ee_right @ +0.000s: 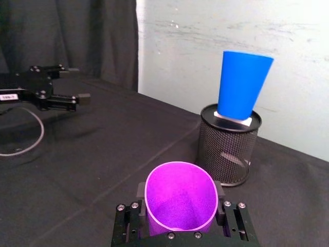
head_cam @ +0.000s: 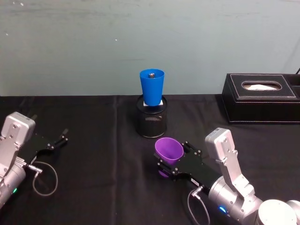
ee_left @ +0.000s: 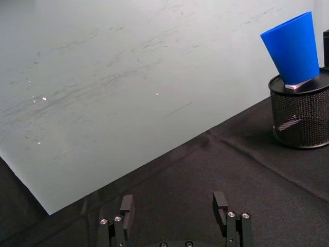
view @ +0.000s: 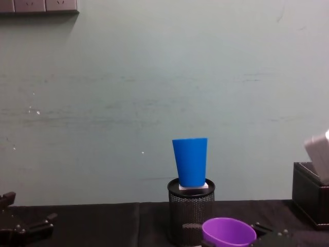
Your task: Pick up one cup with a gripper and tap it against the other cup.
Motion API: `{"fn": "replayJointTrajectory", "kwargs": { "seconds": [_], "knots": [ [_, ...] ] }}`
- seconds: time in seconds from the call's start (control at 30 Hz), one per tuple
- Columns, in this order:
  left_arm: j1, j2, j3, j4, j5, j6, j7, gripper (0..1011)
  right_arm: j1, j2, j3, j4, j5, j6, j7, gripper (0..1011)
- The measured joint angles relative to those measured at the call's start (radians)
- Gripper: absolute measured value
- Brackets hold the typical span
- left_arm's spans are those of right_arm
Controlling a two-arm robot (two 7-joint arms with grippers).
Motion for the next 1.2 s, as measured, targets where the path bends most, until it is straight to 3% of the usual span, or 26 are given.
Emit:
{"fn": "replayJointTrajectory", "kwargs": {
  "seconds": [0.3, 0.73, 1.03, 1.2],
  "knots": [
    [0.0, 0.0, 0.0, 0.0, 0.0, 0.0, 0.0, 1000, 0.01, -0.025, 0.018, 0.047, 0.009, -0.014, 0.013, 731],
    [0.0, 0.0, 0.0, 0.0, 0.0, 0.0, 0.0, 1000, 0.01, -0.024, 0.017, 0.045, 0.008, -0.014, 0.013, 731],
    [0.0, 0.0, 0.0, 0.0, 0.0, 0.0, 0.0, 1000, 0.009, -0.023, 0.016, 0.044, 0.006, -0.014, 0.011, 963],
    [0.0, 0.0, 0.0, 0.0, 0.0, 0.0, 0.0, 1000, 0.009, -0.023, 0.016, 0.043, 0.005, -0.014, 0.01, 1002]
  ]
}}
